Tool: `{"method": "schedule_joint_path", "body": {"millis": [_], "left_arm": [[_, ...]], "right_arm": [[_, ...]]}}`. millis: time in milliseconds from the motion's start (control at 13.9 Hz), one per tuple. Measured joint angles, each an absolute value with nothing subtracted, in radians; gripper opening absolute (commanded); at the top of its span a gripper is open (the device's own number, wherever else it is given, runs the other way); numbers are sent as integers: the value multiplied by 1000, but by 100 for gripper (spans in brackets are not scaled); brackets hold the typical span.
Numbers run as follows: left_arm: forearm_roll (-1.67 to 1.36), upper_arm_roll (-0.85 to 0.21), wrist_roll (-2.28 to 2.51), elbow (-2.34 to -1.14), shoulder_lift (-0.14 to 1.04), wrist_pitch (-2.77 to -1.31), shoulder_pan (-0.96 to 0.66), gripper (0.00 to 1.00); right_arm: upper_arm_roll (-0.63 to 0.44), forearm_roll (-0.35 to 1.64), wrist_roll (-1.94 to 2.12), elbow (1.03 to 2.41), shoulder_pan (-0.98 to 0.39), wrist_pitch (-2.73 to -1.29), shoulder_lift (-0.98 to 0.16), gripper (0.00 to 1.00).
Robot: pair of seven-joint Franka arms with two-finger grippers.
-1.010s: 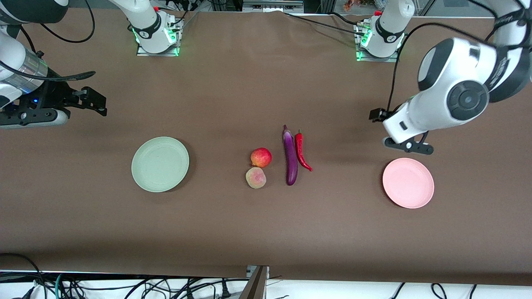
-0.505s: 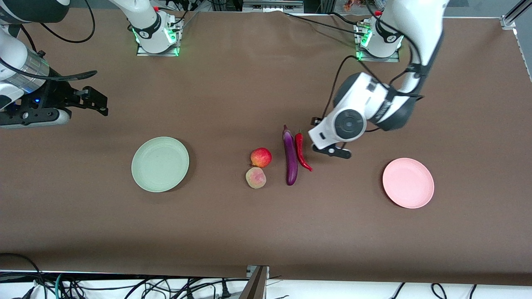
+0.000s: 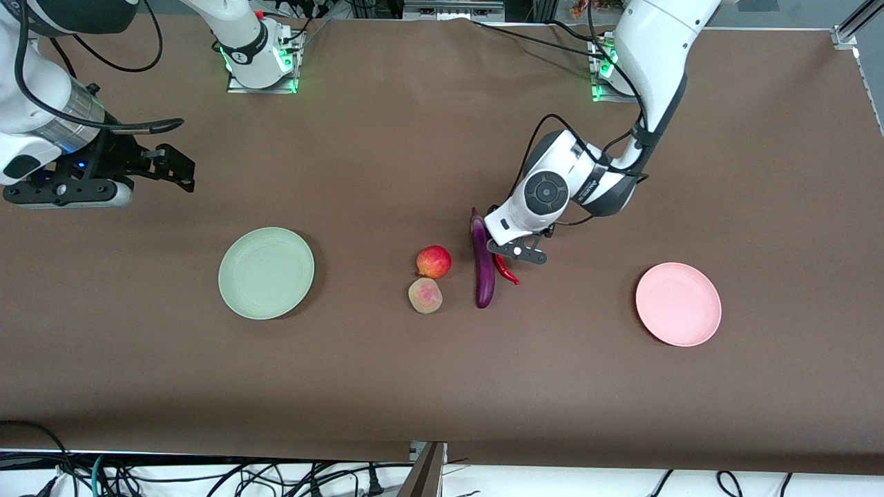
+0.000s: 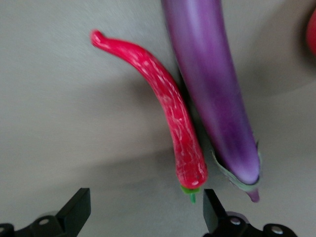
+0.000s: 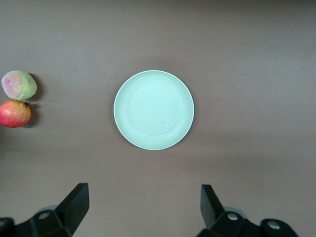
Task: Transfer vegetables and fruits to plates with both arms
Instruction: 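Grasp the chili with the left gripper while the right gripper reaches the pomegranate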
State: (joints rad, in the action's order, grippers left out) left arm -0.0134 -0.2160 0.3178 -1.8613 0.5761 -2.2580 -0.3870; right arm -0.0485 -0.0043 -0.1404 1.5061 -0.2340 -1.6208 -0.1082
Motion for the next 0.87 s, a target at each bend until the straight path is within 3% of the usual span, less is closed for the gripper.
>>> {"method": "schedule_joint_path", "body": {"millis": [216, 288, 361, 505, 577, 865], "left_arm": [[-13, -216, 347, -1890, 584, -2341, -413, 94], [-13, -216, 350, -1890, 591, -2362, -419, 87], [-13, -216, 351, -1890, 597, -2375, -424, 74], [-13, -216, 351, -1890, 602, -2379, -430, 36], [-13, -216, 351, -1890, 602, -2379, -431, 25], [-13, -216, 351, -1891, 608, -2383, -433, 22]], "right_arm": [[-48, -4, -140, 1510, -247, -1721, -138, 100], [-47, -4, -140, 1510, -259, -1736, -157, 100], [-46, -5, -140, 1510, -279, -1744, -177, 100], [-44, -52, -145, 1510, -345, -1752, -210, 100], [-44, -78, -152, 1514, -374, -1749, -232, 100], [-43, -85, -157, 1517, -423, -1772, -359, 100]]}}
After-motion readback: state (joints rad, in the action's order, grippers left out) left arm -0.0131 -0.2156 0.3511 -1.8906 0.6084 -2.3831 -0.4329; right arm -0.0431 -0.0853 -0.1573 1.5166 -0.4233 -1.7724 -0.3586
